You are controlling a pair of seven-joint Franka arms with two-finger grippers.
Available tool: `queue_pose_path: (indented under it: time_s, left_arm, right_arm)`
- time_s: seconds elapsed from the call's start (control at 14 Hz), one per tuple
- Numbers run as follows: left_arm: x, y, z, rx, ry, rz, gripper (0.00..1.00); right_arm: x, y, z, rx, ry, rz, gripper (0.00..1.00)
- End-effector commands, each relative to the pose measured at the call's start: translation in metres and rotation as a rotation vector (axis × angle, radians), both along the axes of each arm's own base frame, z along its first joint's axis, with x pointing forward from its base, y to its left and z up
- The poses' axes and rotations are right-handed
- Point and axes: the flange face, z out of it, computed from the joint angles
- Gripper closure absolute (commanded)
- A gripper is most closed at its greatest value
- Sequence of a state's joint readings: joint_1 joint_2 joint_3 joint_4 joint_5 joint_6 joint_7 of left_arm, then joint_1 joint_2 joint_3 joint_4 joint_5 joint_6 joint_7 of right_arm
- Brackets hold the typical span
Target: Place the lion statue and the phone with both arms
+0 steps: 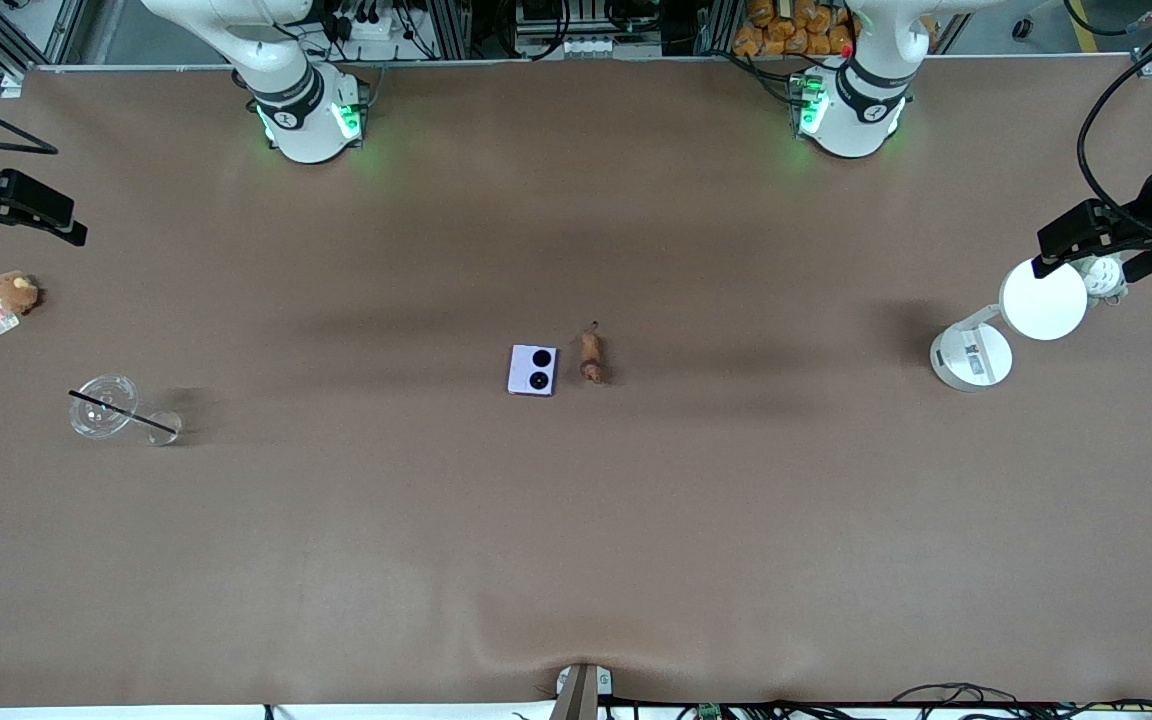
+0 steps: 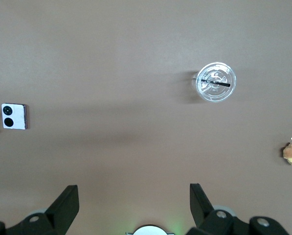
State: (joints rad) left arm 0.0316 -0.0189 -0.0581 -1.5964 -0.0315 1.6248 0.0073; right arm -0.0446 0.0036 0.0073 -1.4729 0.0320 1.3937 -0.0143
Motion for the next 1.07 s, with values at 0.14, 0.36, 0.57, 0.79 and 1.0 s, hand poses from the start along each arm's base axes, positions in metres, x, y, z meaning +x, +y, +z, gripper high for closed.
queue_pose_path:
  time_s: [0.14,0.36,0.57,0.79,1.0]
  left_arm:
    - [-0.003,0.005,0.012,-0.001,-0.002,-0.01,0.0]
    - [0.002,0.003,0.003,0.0,0.014,-0.018,0.0]
    - [0.02,0.002,-0.035,-0.003,0.083,-0.019,0.0]
    - [0.032,-0.008,-0.063,-0.014,0.129,-0.036,0.0]
    - [0.044,-0.045,-0.098,-0.007,0.187,-0.086,0.0]
  right_arm:
    - [-0.002,-0.003,0.002,0.015,-0.004,0.007,0.0]
    - [-0.001,-0.003,0.0,0.015,-0.001,0.007,0.0]
    - [-0.002,-0.003,0.001,0.015,-0.001,0.007,0.0]
    - [-0.001,-0.003,-0.002,0.015,0.003,0.007,0.0]
    - [-0.001,-0.003,-0.002,0.015,0.005,0.007,0.0]
